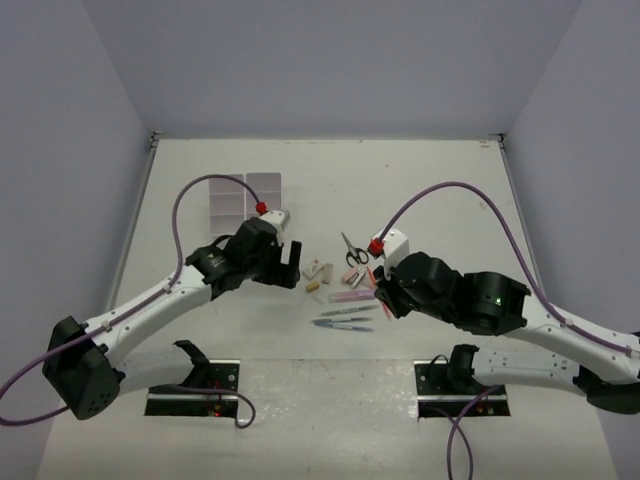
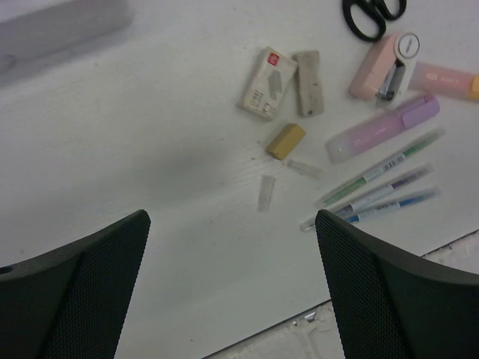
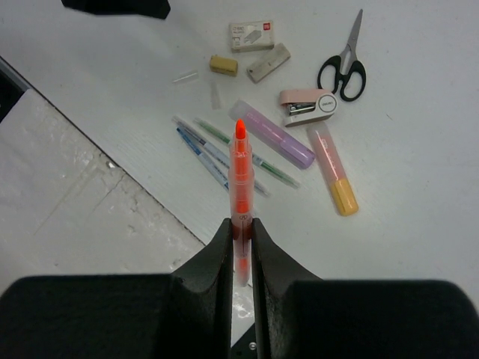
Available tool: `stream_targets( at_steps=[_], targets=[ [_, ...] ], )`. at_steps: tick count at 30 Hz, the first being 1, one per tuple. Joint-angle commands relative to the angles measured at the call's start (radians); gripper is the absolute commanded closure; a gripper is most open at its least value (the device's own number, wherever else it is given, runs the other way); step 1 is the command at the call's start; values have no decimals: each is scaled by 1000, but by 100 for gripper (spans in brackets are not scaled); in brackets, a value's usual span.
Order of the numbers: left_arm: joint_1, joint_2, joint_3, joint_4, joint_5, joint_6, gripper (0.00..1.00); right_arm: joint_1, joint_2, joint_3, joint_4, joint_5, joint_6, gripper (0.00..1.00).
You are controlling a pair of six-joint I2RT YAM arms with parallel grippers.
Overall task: Sort the stationery into containers
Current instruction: Pick up the pen from the center of the board, then close the pen cap on the pen.
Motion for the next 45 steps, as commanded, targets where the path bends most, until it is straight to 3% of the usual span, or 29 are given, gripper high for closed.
stream_targets(
  at_steps=[1, 9, 16, 21, 26, 32, 35, 45],
  targets=[
    [-101, 48, 37, -25, -39, -63, 6, -11, 19, -10, 14, 47, 83, 100],
    [-149, -5, 17, 6, -137, -274, 7, -16, -67, -88, 74, 52, 93, 100],
    [-171, 184, 74, -12, -100, -144, 23, -26, -157, -110, 74, 37, 101, 100],
    [-200, 187, 63, -14, -101, -138, 24, -32, -152, -113, 76, 29, 102, 100],
    [-206, 158, 63, -3, -108, -131, 15, -35, -92, -122, 72, 16, 93, 100],
    [-206, 203, 69, -22, -106, -65, 25, -40, -81, -119, 63, 6, 85, 100],
    [-207, 225, 67, -27, -91, -41, 38, -44, -81, -115, 58, -11, 76, 100],
    [-206, 266, 93, -46, -25, 45, 40, -52, -19, -77, -12, -55, 31, 100]
  ],
)
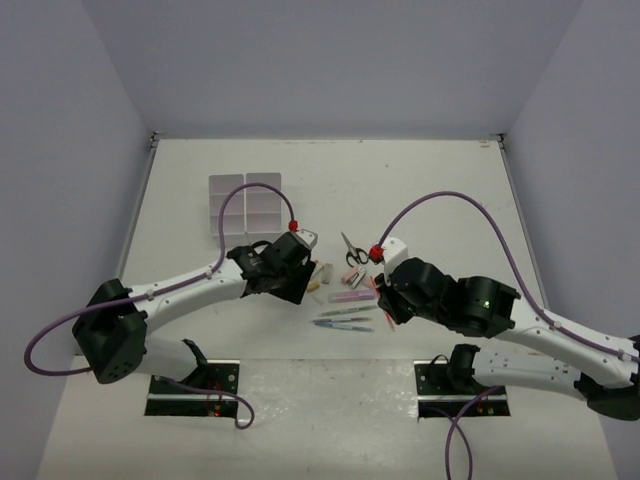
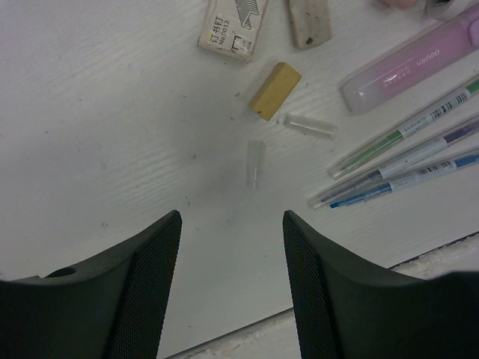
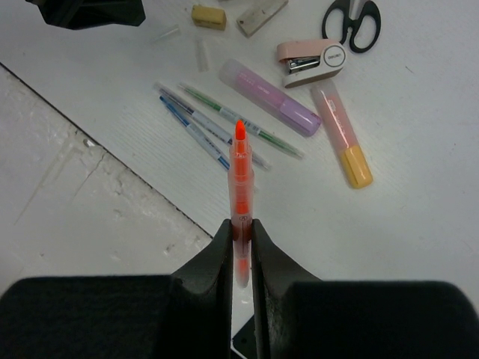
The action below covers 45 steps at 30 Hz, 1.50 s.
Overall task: Sort the stationery into containers
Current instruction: Close the pen cap on the pen.
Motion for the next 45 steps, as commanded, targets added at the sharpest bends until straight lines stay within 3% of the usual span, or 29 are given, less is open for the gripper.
stream_targets(
  at_steps=[1, 7, 13, 16, 18, 20, 23, 28, 34, 36, 40, 44, 45],
  targets=[
    [-4, 15, 44, 9, 45, 47, 40, -4, 1, 48, -24, -9, -23, 100],
    [-4, 10, 11, 66, 26, 9, 35, -4, -18, 38, -23, -11, -20, 100],
    [-3, -65, 34, 9, -161, -178, 0, -4, -38, 26, -22, -7, -20, 100],
    [-3, -93, 48, -33, -225, -296, 0, -6, -39, 23, -22, 4, -20, 100],
    [-3, -96, 53, -22, -206, -291, 0, -6, -37, 21, -22, 6, -20, 100],
    [-6, -80, 48, 49, -136, -226, 3, -7, -36, 21, -22, 4, -20, 100],
    [-15, -23, 116, -7, -129, -242, 11, -7, -46, 24, -22, 18, -11, 100],
    [-59, -20, 152, -30, -227, -520, 38, -7, -70, 29, -19, 60, 10, 100],
    [-98, 51, 184, -60, -334, -752, 43, -7, -111, 26, -19, 68, 11, 100],
    [-134, 109, 212, -128, -421, -843, 49, -7, -135, 26, -20, 69, 2, 100],
    [-174, 236, 308, -264, -499, -946, 51, -7, -169, 27, -19, 58, -12, 100],
    [-218, 387, 470, -522, -558, -1105, 74, -7, -180, 19, -16, 45, -27, 100],
    [-226, 409, 506, -545, -558, -1119, 73, -7, -182, 18, -12, 38, -35, 100]
  ],
)
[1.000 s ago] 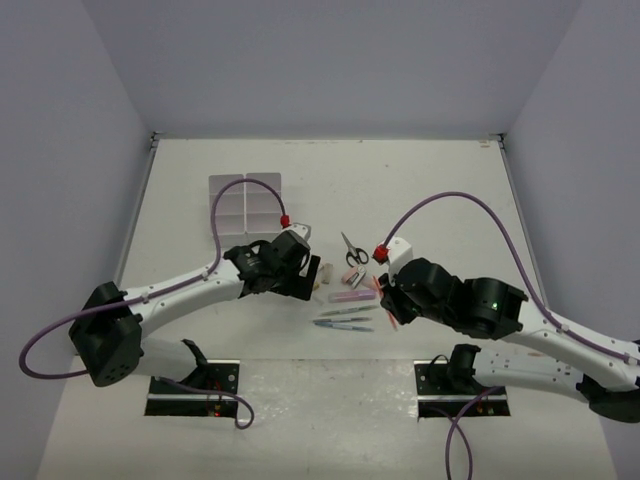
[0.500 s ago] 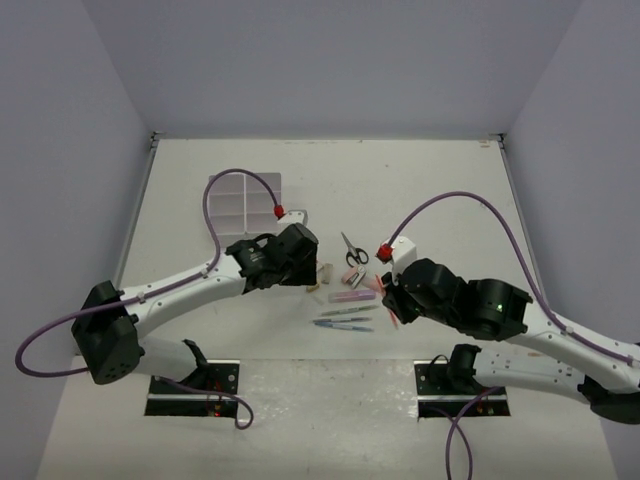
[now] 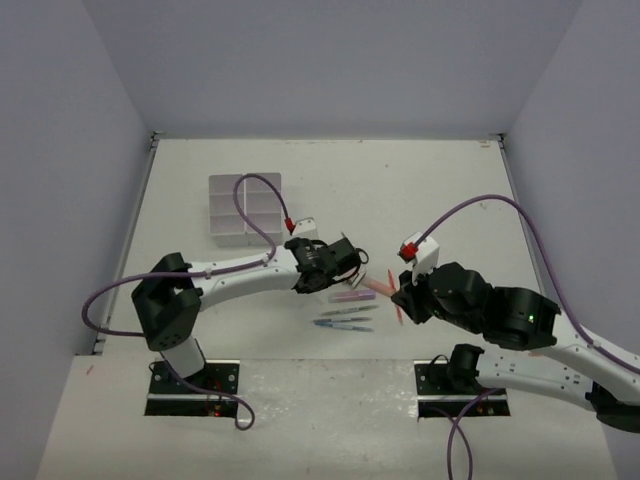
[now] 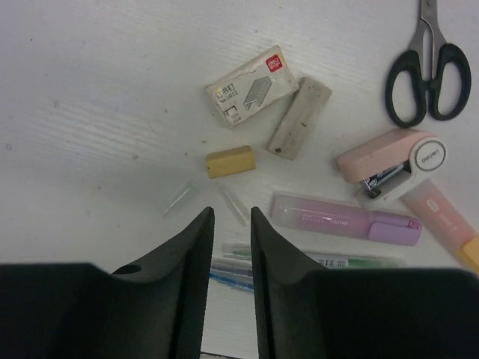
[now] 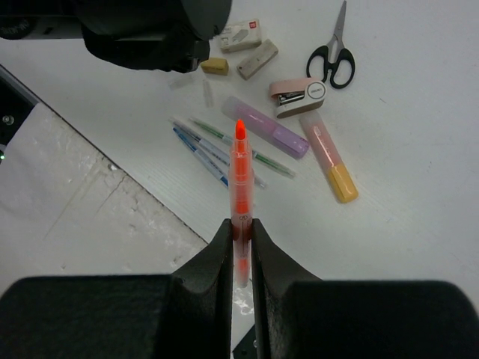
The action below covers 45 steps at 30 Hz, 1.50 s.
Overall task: Sort the stationery into containers
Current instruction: Close the pen cap on the pen.
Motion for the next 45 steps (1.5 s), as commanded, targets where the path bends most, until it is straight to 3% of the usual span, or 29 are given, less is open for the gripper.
stream_targets(
  at_steps=[1, 10, 24, 45],
  targets=[
    [-48, 109, 187, -289, -139, -239, 72, -5, -10, 10, 7, -2, -32, 100],
    [-51, 112, 113, -88, -33, -215, 65, -6, -62, 13, 11, -16, -49, 100],
    [-17, 173, 61, 5, 46, -219, 63, -5, -62, 14, 11, -34, -55, 100],
    [-17, 179, 39, -42, 47, -265, 62, -5, -25, 14, 11, -42, -63, 100]
  ],
)
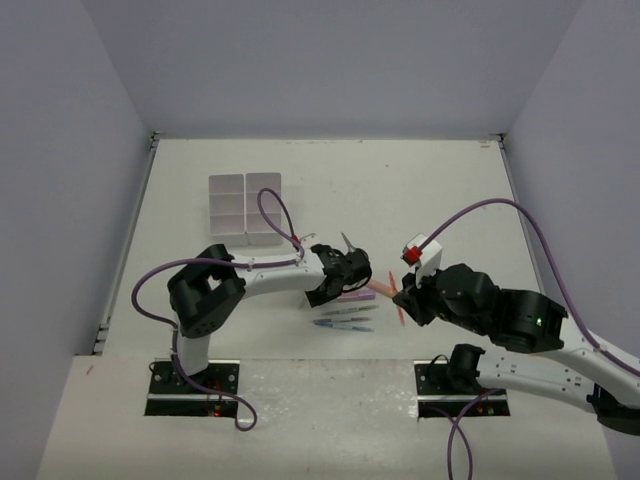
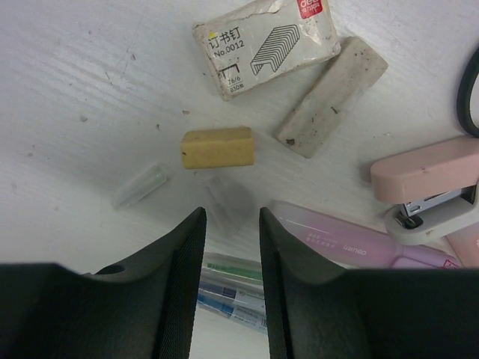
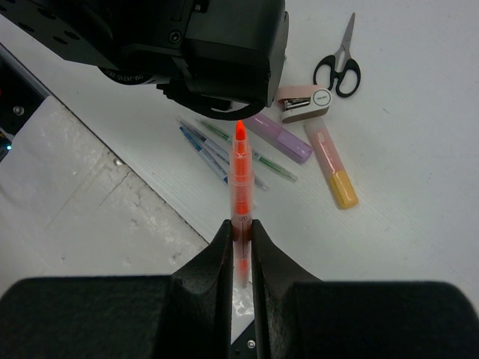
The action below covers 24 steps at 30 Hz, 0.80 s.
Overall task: Sort the stationery into containers
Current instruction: Close the pen cap on the pen.
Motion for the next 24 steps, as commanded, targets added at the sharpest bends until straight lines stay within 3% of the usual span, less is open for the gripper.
stream_targets(
  at_steps=[1, 13, 24],
  targets=[
    [1, -24, -14, -19, -38, -53, 62, -1, 14, 14, 10, -7, -13, 100],
    [20, 1, -59, 46, -30, -40, 63, -2, 10, 14, 11, -16, -17, 100],
    [23, 10, -77, 92, 5, -15, 77, -2, 11, 14, 11, -18, -16, 100]
  ],
)
